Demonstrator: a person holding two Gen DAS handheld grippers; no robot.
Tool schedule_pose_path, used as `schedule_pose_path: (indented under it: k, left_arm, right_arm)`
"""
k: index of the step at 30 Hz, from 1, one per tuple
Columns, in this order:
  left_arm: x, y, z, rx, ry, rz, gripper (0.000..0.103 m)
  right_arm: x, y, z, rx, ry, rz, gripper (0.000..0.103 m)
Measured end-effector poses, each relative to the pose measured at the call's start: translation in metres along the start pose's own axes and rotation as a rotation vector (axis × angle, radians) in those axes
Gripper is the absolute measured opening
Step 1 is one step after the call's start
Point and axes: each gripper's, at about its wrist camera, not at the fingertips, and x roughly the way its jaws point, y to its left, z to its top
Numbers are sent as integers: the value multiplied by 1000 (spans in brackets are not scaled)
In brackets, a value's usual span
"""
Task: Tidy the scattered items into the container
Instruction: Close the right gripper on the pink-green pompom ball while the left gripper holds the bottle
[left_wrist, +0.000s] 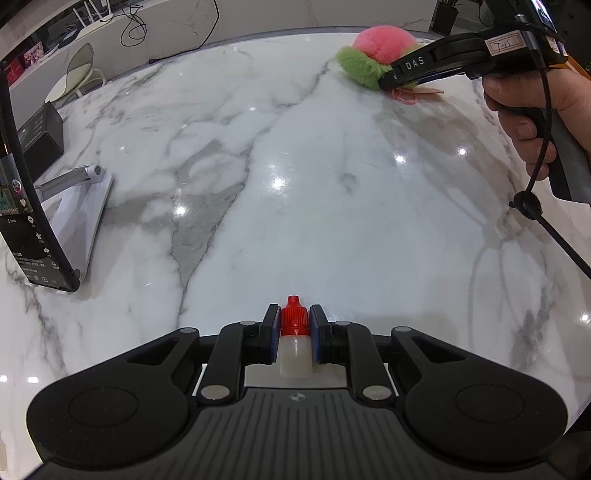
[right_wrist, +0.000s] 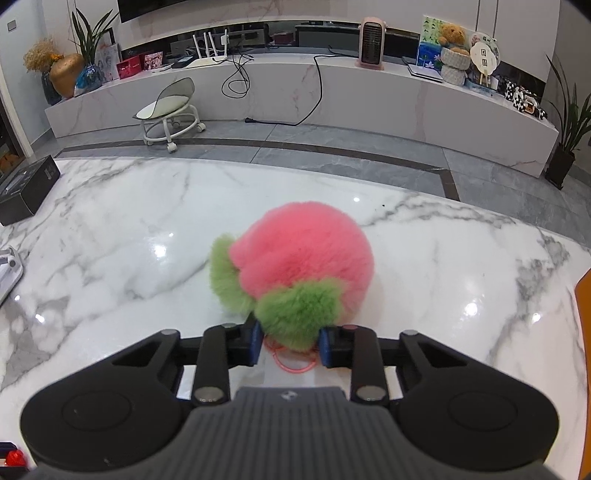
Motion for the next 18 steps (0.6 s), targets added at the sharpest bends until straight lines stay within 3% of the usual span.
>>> schedule_pose_path:
  k: [3,13,18]
  left_arm:
    - [1,3,2,-4,1,4,19]
    - [-3,5,6,-12,-17,7,19]
    - [-14,9,11,-49,-59,-15,19]
  right_arm:
    - [-4,-3,-1,10,11,11,18]
    - [-22,-10,-8,23,63,45,18]
    - [-46,-17,-11,15,48,70,18]
